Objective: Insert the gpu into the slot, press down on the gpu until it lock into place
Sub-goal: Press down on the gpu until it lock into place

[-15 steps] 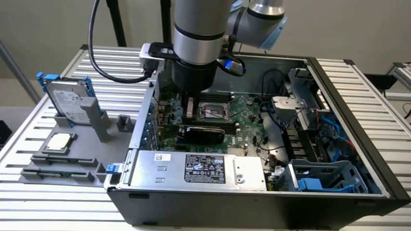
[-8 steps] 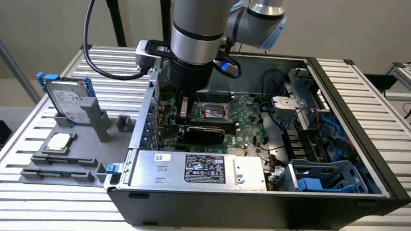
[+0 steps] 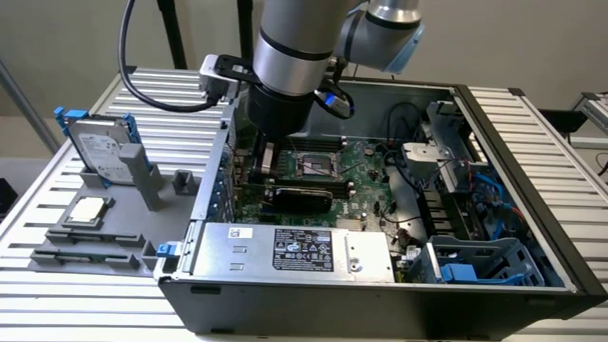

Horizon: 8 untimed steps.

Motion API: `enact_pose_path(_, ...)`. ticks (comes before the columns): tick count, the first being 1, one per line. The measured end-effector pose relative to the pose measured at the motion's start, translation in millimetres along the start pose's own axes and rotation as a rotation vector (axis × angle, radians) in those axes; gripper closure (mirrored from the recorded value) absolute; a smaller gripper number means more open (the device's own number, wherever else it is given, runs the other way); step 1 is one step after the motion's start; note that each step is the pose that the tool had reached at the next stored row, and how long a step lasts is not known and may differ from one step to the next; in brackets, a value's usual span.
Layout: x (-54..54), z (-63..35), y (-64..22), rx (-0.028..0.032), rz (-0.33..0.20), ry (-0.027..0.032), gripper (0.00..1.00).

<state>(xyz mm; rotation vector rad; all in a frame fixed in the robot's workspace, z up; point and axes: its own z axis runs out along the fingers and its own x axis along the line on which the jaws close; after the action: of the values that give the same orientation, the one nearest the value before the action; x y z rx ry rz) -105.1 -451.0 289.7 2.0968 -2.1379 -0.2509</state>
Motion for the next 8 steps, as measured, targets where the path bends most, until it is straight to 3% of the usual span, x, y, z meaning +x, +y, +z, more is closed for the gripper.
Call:
enact_pose_path(4, -0.1, -2.0, 0.5, -0.0259, 0.001, 0.0039, 0.89)
enact_pose_path(8, -0.1, -3.0, 2.7, -0.0319, 0.003, 0.0096, 0.89)
